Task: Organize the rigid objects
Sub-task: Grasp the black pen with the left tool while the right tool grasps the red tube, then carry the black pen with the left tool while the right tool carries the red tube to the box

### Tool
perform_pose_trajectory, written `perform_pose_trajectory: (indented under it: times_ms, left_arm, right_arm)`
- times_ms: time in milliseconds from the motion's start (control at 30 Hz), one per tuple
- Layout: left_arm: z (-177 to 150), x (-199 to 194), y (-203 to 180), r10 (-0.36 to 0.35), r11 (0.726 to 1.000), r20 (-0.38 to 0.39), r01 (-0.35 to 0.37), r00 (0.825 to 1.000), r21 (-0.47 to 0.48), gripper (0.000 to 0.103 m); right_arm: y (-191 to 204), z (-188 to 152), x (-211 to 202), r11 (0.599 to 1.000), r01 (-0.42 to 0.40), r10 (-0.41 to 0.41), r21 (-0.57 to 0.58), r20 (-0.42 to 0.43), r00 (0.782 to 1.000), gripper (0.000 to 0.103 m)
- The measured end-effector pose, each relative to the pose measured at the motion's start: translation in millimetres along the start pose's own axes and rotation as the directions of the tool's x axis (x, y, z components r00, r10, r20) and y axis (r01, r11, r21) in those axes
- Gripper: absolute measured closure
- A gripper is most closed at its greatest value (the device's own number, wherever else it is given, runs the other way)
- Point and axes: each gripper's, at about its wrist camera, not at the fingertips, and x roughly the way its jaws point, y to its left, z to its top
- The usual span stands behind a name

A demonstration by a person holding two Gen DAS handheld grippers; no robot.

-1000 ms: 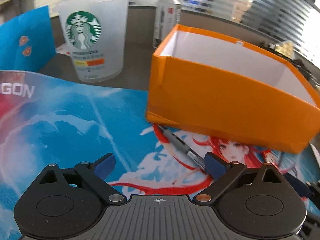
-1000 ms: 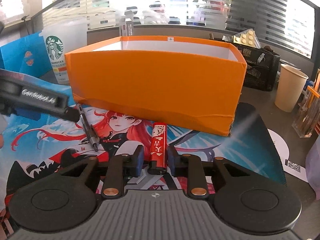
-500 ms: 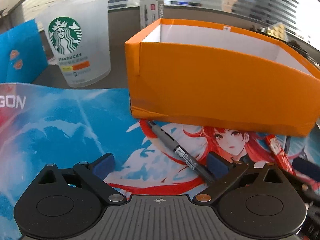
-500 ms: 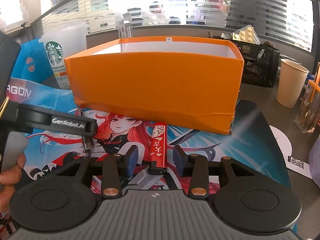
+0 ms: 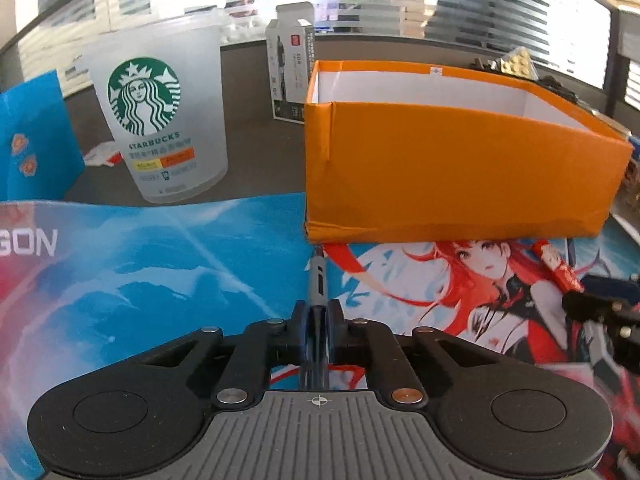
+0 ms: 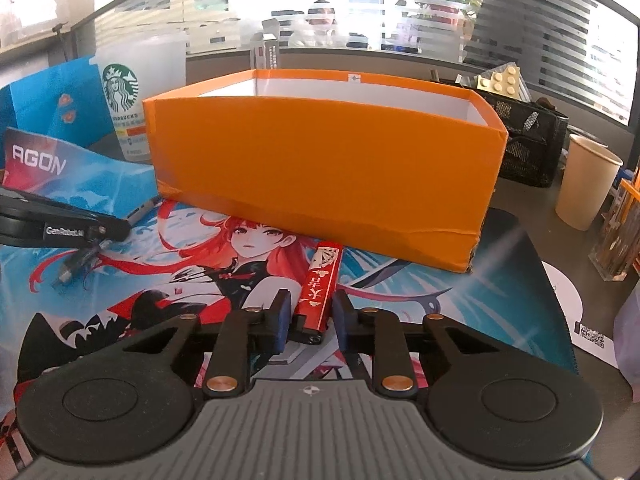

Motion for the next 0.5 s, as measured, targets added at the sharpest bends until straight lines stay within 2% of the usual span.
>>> perform_pose_trajectory:
  times_ms: [500]
  left_arm:
    - [-10,-18,22,-0.026,0.999,0.000,0.026,1.000,-0.042,0.096]
  right_arm:
    - [11,0,-5,0.998,0.054,-0.054,-0.015,0.010,0.998,0.085]
